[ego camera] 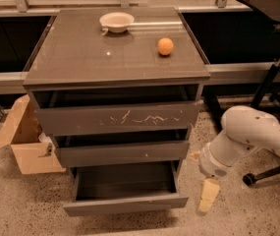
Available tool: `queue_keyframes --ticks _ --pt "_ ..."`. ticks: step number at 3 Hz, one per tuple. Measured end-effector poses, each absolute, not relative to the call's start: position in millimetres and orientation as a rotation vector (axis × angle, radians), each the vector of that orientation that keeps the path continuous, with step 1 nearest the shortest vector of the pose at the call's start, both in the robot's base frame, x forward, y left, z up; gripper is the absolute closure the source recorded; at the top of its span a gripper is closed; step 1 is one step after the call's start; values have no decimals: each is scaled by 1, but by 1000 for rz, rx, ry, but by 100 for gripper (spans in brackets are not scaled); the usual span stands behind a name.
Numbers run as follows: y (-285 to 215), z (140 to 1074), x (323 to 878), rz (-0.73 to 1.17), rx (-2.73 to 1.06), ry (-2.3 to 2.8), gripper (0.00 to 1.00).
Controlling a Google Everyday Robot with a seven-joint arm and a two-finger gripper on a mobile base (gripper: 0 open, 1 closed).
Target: Close bottom drawer
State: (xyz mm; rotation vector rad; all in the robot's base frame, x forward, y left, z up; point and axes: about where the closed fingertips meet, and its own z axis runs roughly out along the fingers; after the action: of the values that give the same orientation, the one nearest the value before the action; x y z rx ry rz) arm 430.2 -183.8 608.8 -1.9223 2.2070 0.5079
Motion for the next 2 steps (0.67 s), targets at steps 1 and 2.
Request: queue_keyframes --ticks 1,2 --pt "-170 543 425 626 -1938 2156 0" --pt "-170 543 425 627 -1938 2156 0"
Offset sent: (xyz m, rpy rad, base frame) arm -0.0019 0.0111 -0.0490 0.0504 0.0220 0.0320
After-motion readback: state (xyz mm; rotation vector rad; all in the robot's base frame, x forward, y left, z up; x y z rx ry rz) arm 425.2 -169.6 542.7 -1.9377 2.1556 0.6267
